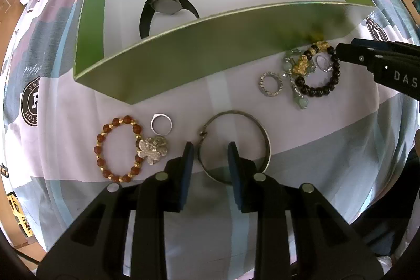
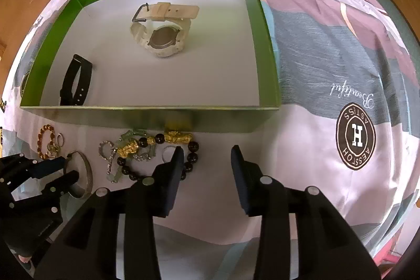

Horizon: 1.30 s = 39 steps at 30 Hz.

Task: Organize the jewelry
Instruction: 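Move the right tool to the black bead bracelet while the left tool moves to the silver bangle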

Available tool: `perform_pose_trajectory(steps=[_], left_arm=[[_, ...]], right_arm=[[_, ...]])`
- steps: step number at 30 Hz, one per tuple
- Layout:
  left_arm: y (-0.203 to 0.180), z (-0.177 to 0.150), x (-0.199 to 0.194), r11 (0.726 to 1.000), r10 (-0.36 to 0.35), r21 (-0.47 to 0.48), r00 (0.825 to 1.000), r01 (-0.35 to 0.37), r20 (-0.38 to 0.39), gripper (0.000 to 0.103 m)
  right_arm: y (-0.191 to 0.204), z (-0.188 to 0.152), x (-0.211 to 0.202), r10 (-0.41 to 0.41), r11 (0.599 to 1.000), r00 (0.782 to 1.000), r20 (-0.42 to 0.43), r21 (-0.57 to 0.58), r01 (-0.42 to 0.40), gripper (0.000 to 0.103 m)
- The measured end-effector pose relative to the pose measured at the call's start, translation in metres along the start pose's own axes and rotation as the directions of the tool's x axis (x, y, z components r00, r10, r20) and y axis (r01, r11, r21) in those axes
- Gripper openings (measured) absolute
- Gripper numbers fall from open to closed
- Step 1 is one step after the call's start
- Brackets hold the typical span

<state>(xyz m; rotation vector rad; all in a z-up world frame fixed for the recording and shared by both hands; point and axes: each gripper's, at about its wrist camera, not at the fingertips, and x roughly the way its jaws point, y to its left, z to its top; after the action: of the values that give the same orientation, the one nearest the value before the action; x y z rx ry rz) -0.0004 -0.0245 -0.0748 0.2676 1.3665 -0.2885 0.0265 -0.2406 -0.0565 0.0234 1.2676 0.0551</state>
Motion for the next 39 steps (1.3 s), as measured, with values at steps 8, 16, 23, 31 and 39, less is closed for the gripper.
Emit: perform_pose_trajectory(steps=[8,16,23,31,39], left_arm=[[0.002,0.001,0.0,1.0,-0.011,-0.009,1.0,0.011,-0.005,0.028],[0.002,0.0,-0.002,1.0,-0.015,-0.013,1.0,0.015,0.001,0.013],[0.008,0.002,-0.009,0.998,-0.061,-0.022,0.998,0.062,0.027,0.005],[0.024,0.007,-0.012,0.996,-0.07,-0.059,0.997,0.072,0.032,0.007],[0.015,0.006,-0.001,0.999,-0.048,-0.008,0.999,0.048,0.013,0.017]], right_arm=[[0.007,-0.003,0.013,-0.011,1.0,1.0,-0.018,-0.011,0.011,0.039],[0.025,-0.01,0.012,-0.002,0.998,1.0,-0.012,-0.066,0.002,0.014],[0.022,-0.008,-0.012,0.036,0.997,0.998,0.045,-0.073,-0.033,0.007],[0.007,-0.004,-0.023,0.06,0.998,0.997,0.052,-0.022,-0.059,0.013],[0.014,-0.011,-0.006,0.025,0.999,1.0,0.002,-0.03,-0.025,0.022]])
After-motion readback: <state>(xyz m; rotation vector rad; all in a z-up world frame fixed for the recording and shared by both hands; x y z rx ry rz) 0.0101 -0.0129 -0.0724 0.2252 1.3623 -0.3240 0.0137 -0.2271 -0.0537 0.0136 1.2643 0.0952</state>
